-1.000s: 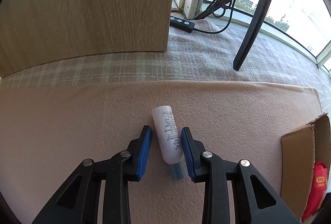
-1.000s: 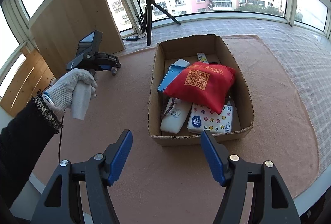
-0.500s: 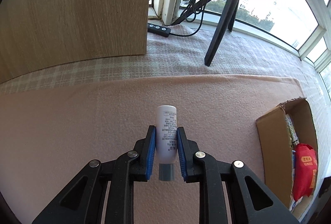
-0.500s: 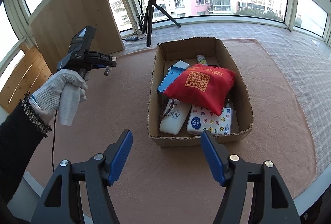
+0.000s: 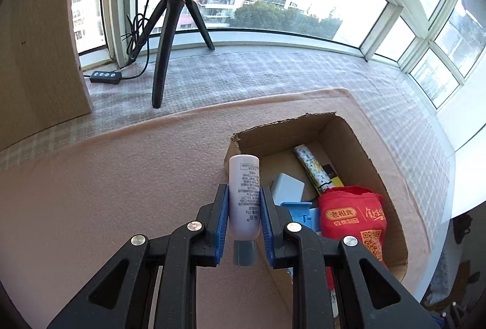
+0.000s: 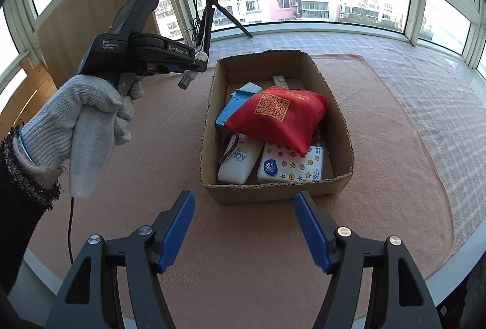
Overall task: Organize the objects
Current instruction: 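Carry the white bottle into the box and open the left gripper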
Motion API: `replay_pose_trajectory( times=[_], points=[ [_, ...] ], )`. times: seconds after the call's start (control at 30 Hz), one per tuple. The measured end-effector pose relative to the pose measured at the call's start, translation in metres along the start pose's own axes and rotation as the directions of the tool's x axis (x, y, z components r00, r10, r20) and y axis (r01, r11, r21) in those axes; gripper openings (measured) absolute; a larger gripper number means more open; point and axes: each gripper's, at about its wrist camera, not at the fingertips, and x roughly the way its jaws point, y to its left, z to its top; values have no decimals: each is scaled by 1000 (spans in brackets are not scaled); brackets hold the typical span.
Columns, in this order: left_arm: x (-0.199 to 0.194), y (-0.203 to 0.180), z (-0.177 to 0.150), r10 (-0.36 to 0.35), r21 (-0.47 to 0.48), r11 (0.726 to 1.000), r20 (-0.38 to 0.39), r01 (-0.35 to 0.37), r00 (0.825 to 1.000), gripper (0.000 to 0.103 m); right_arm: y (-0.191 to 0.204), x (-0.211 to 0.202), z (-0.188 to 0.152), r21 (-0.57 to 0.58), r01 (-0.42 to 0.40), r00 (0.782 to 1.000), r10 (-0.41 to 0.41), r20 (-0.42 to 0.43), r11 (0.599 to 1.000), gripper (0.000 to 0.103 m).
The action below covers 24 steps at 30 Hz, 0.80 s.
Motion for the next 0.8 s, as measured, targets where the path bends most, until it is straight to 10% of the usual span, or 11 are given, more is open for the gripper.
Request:
replay_pose_trajectory(
  times=[0.4,0.53,0.8],
  points=[
    [20,-53,3,-60,57,997,-23,61,998,21,-18,0,-6,41,10,1000,-10,-10,999,65],
    [19,-59,4,-75,71,995,-32,77,997,48,-19,0,-5,46,4,1000,-4,-11,999,65],
    [-2,-47,0,-44,94,995,-7,45,999,48,-12,2,-3,45,-10,1000,11,-11,999,68]
  ],
)
